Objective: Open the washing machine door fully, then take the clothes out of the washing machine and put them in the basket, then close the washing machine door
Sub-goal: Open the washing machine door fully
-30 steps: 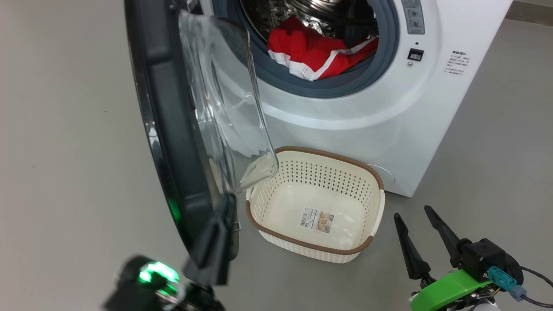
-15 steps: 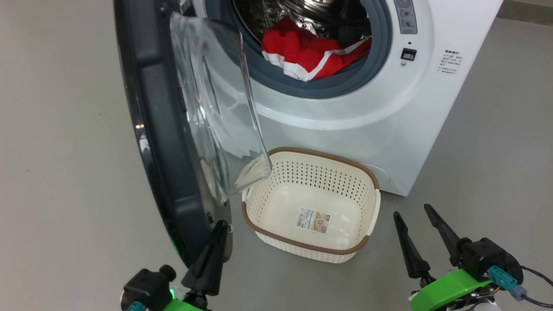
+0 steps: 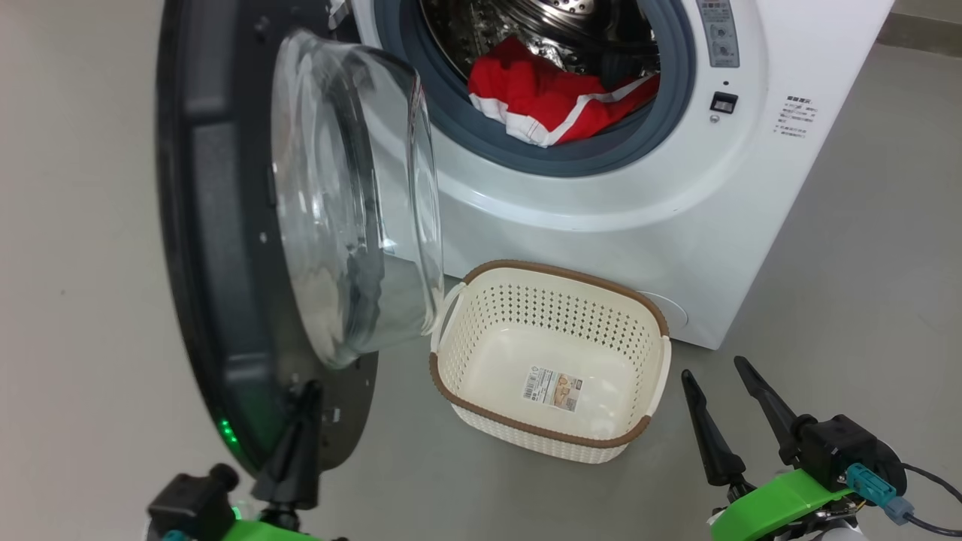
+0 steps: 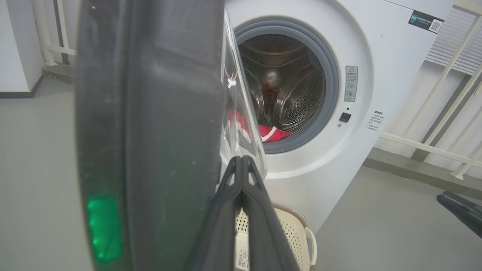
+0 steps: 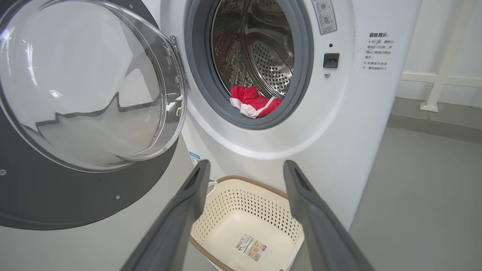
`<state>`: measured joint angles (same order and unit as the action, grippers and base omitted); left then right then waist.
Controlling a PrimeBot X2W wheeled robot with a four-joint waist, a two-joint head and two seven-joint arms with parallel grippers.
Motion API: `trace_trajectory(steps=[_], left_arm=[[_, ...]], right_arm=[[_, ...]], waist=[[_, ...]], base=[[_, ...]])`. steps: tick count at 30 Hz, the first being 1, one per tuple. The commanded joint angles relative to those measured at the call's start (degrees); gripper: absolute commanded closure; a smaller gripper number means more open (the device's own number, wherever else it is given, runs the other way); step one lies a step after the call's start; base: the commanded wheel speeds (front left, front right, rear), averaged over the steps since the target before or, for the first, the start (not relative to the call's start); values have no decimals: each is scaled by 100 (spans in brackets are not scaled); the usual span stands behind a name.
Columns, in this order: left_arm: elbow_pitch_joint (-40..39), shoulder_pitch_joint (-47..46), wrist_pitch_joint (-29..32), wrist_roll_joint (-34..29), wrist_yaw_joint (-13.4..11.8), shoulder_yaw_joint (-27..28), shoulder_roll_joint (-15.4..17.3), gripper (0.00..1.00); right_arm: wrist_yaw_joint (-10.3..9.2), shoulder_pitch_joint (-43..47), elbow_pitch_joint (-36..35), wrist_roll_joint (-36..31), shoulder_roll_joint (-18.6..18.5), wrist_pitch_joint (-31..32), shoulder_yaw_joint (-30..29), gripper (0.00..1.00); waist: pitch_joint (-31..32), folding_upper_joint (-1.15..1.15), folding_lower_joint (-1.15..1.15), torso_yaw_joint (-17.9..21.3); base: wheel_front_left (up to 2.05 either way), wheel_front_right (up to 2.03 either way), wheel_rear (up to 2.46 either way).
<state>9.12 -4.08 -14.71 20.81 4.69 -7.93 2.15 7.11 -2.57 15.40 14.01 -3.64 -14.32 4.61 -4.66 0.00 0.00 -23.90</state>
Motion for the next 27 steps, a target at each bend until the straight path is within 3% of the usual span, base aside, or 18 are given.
trace_trajectory(steps=[1, 14, 27], left_arm=[[-152, -41, -29, -74, 5, 353, 73, 100], [44, -285, -29, -484, 157, 1830, 106, 100], [845, -1138, -29, -660, 267, 2952, 522, 100]], right_arm=[[37, -64, -138, -37, -9, -68, 158, 0], [37, -109, -143, -97, -66, -68, 178, 0], [37, -267, -157, -186, -158, -68, 182, 0]], waist=[[1, 0, 0, -18], [-159, 0, 0, -75], [-446, 0, 0, 18]], base=[[0, 0, 0], [0, 0, 0], [0, 0, 0]])
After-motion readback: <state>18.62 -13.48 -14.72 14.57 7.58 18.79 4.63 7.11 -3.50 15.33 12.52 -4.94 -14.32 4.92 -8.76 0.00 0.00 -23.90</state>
